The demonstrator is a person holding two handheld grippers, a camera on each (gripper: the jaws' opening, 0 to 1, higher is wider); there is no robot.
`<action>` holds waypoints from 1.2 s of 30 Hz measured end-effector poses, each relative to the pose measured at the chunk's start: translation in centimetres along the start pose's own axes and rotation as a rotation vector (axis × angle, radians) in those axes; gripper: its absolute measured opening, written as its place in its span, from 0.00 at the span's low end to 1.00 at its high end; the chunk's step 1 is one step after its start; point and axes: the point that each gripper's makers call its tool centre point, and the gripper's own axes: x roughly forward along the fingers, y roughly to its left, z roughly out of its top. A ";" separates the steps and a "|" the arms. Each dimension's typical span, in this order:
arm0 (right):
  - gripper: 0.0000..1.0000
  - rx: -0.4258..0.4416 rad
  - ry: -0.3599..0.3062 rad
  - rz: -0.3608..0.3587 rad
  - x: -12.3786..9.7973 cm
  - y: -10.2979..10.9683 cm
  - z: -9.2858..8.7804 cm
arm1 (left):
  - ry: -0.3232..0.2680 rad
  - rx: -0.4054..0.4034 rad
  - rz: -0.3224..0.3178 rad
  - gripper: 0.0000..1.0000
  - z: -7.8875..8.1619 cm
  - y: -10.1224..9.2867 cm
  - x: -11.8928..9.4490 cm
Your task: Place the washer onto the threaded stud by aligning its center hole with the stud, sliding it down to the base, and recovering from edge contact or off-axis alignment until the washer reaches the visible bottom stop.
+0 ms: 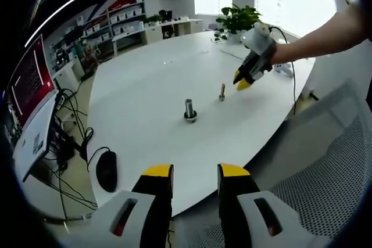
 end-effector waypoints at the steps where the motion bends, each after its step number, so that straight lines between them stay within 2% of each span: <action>1: 0.22 0.014 -0.007 0.001 -0.3 0.2 -0.1 | 0.003 0.003 -0.004 0.28 0.0 -0.1 0.0; 3: 0.22 0.065 -0.049 0.009 -1.0 0.9 -0.1 | 0.005 0.007 -0.010 0.28 -0.1 -0.2 0.1; 9: 0.22 0.117 -0.114 0.002 -2.9 2.2 -0.2 | -0.013 -0.015 -0.018 0.28 0.2 -0.3 -0.1; 15: 0.22 0.189 -0.240 -0.014 -5.4 3.6 1.6 | -0.023 -0.019 -0.015 0.28 0.4 -0.2 -0.2; 20: 0.22 0.304 -0.323 0.001 -7.1 5.2 2.4 | -0.050 -0.030 -0.004 0.28 0.9 0.1 -0.4; 27: 0.23 0.373 -0.399 0.001 -10.1 7.4 2.4 | -0.061 -0.020 -0.002 0.28 1.0 0.0 -0.5; 36: 0.23 0.437 -0.444 -0.035 -12.7 8.3 1.3 | -0.087 -0.031 0.005 0.28 1.5 0.3 -0.7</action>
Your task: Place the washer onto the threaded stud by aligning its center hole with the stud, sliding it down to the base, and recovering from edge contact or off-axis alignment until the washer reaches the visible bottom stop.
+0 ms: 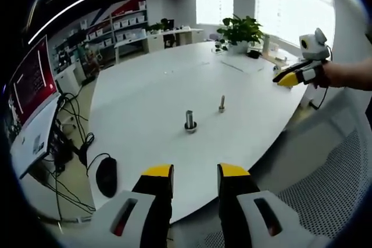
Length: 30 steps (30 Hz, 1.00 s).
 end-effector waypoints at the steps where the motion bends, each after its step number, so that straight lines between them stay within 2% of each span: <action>1: 0.24 0.006 -0.005 -0.002 -0.2 0.1 0.0 | -0.007 0.001 0.001 0.28 0.2 0.0 0.0; 4: 0.26 0.034 -0.017 0.003 -0.6 0.9 -0.2 | -0.021 -0.006 0.006 0.28 0.4 0.2 -0.1; 10: 0.28 -0.002 -0.006 0.002 -1.0 2.5 -0.8 | -0.029 -0.011 0.005 0.28 0.6 0.3 -0.1; 16: 0.31 0.001 -0.032 -0.015 -1.8 3.4 -0.9 | -0.039 -0.020 0.000 0.28 0.8 0.3 -0.2; 21: 0.36 -0.037 -0.069 -0.059 -1.9 2.8 -0.5 | -0.051 -0.031 0.007 0.28 1.0 0.4 -0.4; 25: 0.40 -0.035 -0.105 -0.071 -2.0 2.6 -0.1 | -0.057 -0.031 0.013 0.28 1.1 0.5 -0.4; 30: 0.40 -0.020 -0.075 -0.084 -1.8 2.2 -0.8 | -0.055 -0.031 0.020 0.28 1.0 0.5 -0.5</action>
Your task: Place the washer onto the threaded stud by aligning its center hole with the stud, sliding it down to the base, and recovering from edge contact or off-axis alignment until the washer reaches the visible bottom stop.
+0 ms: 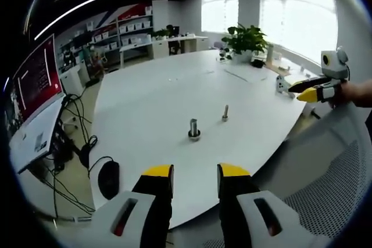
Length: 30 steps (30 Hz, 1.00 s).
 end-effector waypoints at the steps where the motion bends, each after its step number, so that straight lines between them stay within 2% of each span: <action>1: 0.40 0.011 0.014 0.003 0.0 0.0 -0.2 | 0.002 0.000 0.000 0.28 0.0 0.0 0.0; 14: 0.40 -0.046 0.016 -0.010 -0.1 -0.1 -0.3 | -0.008 -0.002 0.016 0.28 0.1 0.4 -0.1; 30: 0.39 -0.089 0.056 0.036 0.3 0.8 -1.0 | -0.009 0.014 0.036 0.28 0.0 0.6 -0.2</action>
